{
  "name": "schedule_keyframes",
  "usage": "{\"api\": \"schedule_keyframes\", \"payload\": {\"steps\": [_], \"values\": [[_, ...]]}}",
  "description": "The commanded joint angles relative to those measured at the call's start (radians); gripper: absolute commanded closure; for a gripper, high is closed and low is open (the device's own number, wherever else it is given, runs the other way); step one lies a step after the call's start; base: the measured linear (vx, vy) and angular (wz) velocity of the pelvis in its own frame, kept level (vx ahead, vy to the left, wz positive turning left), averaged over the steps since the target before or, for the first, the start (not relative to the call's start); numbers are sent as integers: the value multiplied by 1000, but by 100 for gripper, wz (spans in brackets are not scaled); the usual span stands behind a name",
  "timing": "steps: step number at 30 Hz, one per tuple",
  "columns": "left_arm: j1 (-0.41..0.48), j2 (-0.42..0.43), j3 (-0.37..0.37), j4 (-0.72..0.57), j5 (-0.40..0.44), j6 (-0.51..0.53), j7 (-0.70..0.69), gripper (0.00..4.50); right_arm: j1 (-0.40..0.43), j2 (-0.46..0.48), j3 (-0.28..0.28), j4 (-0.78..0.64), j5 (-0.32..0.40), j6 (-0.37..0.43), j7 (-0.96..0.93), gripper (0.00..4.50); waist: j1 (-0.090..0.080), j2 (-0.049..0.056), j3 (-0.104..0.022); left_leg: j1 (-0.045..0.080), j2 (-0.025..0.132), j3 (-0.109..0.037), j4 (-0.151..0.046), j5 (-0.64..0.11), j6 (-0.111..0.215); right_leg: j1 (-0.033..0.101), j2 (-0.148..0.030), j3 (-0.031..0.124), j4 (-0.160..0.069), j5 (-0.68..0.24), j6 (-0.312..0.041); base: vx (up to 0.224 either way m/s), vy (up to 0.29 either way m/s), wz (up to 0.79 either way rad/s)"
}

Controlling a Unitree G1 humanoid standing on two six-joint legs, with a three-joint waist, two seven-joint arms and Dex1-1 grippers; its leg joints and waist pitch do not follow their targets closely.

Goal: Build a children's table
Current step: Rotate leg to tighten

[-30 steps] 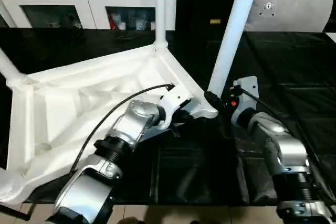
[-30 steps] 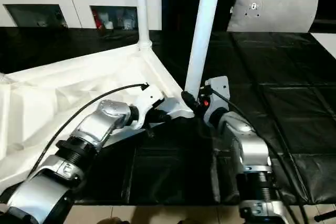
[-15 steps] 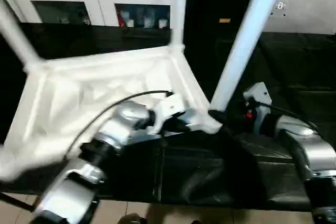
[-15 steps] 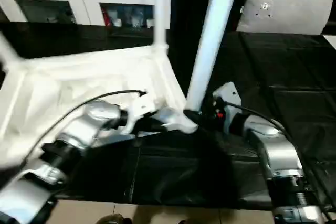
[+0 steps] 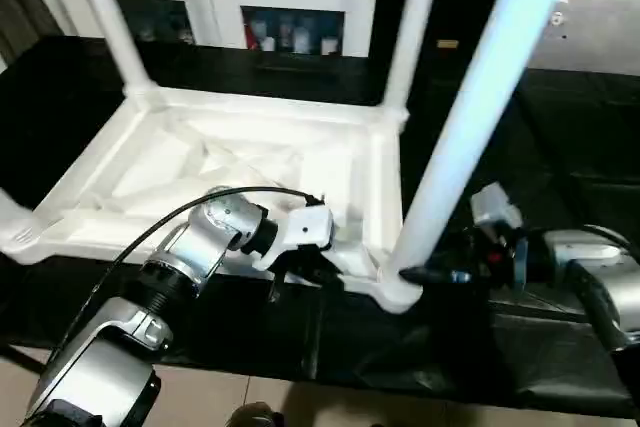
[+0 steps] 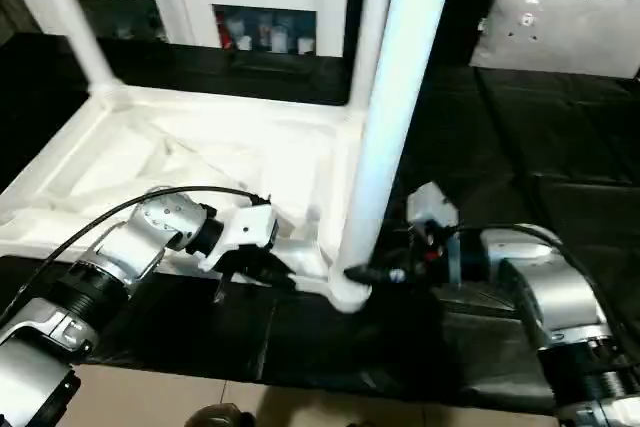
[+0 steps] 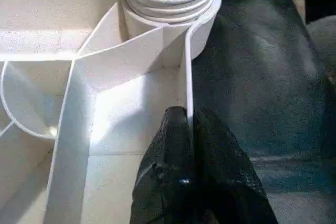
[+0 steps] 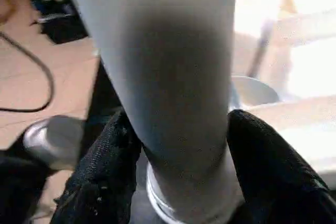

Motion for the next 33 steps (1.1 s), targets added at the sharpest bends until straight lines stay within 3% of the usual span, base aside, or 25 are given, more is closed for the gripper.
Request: {"api": "schedule_keyframes", "payload": {"steps": [1,7,8,19,21,22,23,24,26,27,28,29,31,33], "values": [[-17,-1,-34,-16,10,-23,-39,450,6,-10,8,-10,11,0,18,216,-3,-15,-81,9,91,-28,-59,-13,132,57,-113,62,-60,-66,-239,0,0,0],[-23,-7,-29,0,8,-32,-43,450,2,-11,22,3,22,14,44,249,7,-18,-80,7,86,-28,-59,-30,110,58,-113,63,-64,-112,-222,0,0,0],[-21,-9,-24,-2,4,-25,-43,450,3,-9,18,0,30,26,46,251,6,-22,-77,7,86,-27,-59,-31,111,57,-113,63,-66,-117,-218,0,0,0],[-17,-21,-4,-9,-11,24,-20,450,16,5,1,-25,59,63,25,251,10,-20,-79,6,84,-28,-58,-20,114,57,-111,62,-66,-128,-208,0,0,0],[-41,-152,101,22,-14,230,304,450,-23,213,-74,11,-49,154,-457,251,-2,-18,-69,6,83,-32,-63,-14,96,46,-107,61,-66,-131,-213,0,0,0],[-41,-152,101,22,-14,230,304,450,-23,213,-74,11,-49,154,-457,251,-13,-17,-65,6,83,-32,-65,-36,75,43,-104,61,-69,-160,-215,0,0,0],[-54,-207,139,42,-13,297,436,450,-46,298,-106,42,-97,185,-651,251,-24,-24,-70,7,72,-35,-67,-71,31,54,-112,57,-76,-260,-194,0,0,0],[-62,-243,161,57,-12,333,517,450,-64,353,-130,66,-124,204,-774,251,-37,-24,-67,4,71,-37,-71,-63,3,55,-113,55,-81,-297,-177,0,0,0],[-66,-271,172,69,-14,345,564,450,-83,391,-153,97,-134,205,-853,251,-55,-20,-66,6,68,-33,-71,-79,11,56,-110,59,-92,-306,-170,0,0,0],[-69,-294,179,80,-15,349,600,450,-97,416,-162,121,-143,185,-899,251,-61,-20,-70,4,69,-32,-70,-65,28,59,-109,61,-90,-254,-176,0,0,0],[-71,-313,179,87,-13,348,619,450,-109,429,-160,142,-148,157,-918,251,-66,-23,-66,1,64,-29,-71,-62,48,59,-106,59,-95,-244,-173,0,0,0],[-71,-313,179,87,-13,348,619,450,-109,429,-160,142,-148,157,-918,251,-65,-23,-69,3,62,-27,-69,-59,54,60,-107,59,-95,-243,-171,0,0,0],[-72,-324,178,91,-11,346,629,450,-115,435,-156,154,-151,137,-925,197,-59,-23,-69,5,60,-24,-69,-48,78,60,-105,61,-98,-233,-165,0,0,0],[-70,-321,167,81,4,331,610,450,-117,437,-159,146,-132,122,-896,181,-57,-22,-68,2,61,-25,-71,-40,94,61,-103,59,-98,-223,-154,0,0,0]]}}
